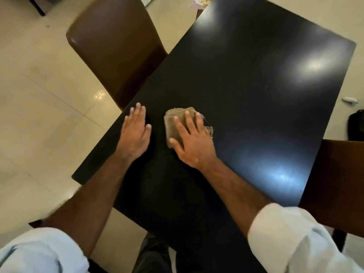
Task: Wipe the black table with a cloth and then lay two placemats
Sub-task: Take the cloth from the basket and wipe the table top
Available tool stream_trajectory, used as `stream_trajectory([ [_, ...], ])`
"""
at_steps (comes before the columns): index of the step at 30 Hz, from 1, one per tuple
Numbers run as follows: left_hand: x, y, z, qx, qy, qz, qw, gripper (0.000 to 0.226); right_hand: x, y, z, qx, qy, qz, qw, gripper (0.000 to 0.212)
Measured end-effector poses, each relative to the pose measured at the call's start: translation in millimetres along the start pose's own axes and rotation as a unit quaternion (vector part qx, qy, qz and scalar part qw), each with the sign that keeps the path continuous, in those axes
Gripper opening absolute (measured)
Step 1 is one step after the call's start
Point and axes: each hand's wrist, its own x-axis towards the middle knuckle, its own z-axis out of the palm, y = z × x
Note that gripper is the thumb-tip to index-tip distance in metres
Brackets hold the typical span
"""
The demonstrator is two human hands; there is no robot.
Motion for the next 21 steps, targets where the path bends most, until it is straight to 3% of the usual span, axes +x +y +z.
stream_trajectory([
  [4, 2, -35, -7, 0.038, -0.011, 0.013, 0.999, 0.068, 78, -13, 3, -0.023, 0.024, 0.019, 0.999, 0.072],
  [7, 5, -43, -7, 0.058, -0.018, 0.034, 0.998, 0.067, 127, 17, -16, -0.031, 0.042, 0.085, 0.995, 0.071],
  [13, 1, -50, -9, 0.095, -0.022, 0.063, 0.993, 0.069, 85, 101, -22, -0.038, 0.097, 0.253, 0.962, 0.072],
  [17, -2, -38, -7, 0.091, -0.024, 0.049, 0.994, 0.07, 30, 53, 3, -0.033, 0.1, 0.289, 0.951, 0.071],
  [21, -8, -23, 0, 0.054, -0.037, 0.045, 0.997, 0.07, -29, -37, 31, 0.006, 0.05, 0.213, 0.976, 0.074],
])
